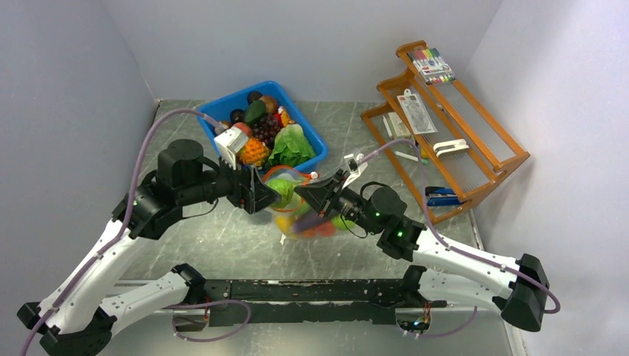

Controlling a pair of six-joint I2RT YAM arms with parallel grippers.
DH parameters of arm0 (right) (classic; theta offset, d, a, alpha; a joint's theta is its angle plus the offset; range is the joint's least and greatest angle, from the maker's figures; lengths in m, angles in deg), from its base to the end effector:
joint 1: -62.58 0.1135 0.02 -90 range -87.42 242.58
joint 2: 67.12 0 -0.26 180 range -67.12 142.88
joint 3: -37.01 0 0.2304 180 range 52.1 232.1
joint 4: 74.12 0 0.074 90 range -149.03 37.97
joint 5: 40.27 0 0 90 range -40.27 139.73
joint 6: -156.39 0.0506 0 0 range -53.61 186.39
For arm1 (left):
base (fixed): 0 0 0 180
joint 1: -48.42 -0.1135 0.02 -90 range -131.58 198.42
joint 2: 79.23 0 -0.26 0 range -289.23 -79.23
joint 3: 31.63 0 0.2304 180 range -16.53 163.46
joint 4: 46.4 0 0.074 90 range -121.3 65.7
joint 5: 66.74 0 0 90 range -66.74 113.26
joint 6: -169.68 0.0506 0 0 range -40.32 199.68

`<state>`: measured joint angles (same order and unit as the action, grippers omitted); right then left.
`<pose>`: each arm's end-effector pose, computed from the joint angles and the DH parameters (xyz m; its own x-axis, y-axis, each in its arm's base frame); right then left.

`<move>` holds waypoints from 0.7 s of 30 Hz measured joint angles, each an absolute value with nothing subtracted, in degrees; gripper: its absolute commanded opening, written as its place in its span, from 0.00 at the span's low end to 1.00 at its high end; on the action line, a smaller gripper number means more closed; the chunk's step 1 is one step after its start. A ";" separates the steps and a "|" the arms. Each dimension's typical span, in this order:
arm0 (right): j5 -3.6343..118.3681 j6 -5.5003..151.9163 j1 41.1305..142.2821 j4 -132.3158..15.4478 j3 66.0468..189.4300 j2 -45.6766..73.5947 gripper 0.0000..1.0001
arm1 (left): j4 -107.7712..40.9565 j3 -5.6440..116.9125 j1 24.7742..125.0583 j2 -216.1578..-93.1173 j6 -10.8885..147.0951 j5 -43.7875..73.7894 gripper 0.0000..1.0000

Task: Place the food in the zip-top bag and seal the zipper
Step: Place the fake vegetable in the zipper food storage bag.

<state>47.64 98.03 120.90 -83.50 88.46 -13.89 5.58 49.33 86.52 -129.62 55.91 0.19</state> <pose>0.1161 0.1847 0.3311 -0.3770 0.3873 -0.8414 -0.7443 0.4140 0.5241 0.1175 -0.1173 0.3870 -0.6074 0.0050 -0.7944 0.6665 0.5474 -0.5062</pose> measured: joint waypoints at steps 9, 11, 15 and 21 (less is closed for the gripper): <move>50.39 98.91 120.73 -83.00 88.53 -13.69 0.00 | 10.10 54.07 86.66 -130.34 58.62 9.26 0.74; 51.16 98.93 120.69 -83.19 88.53 -13.56 0.00 | 10.83 53.48 86.68 -130.82 58.89 10.14 0.75; 53.52 98.60 120.60 -83.39 88.53 -12.82 0.00 | 12.40 51.52 86.74 -131.83 59.54 12.83 0.72; 57.71 97.07 120.31 -83.19 88.53 -12.01 0.00 | 14.04 51.78 86.74 -132.55 59.96 14.49 0.67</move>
<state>57.71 97.07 120.31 -83.19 88.53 -12.01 14.04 51.78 86.74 -132.55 59.96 14.49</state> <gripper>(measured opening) 0.007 0.665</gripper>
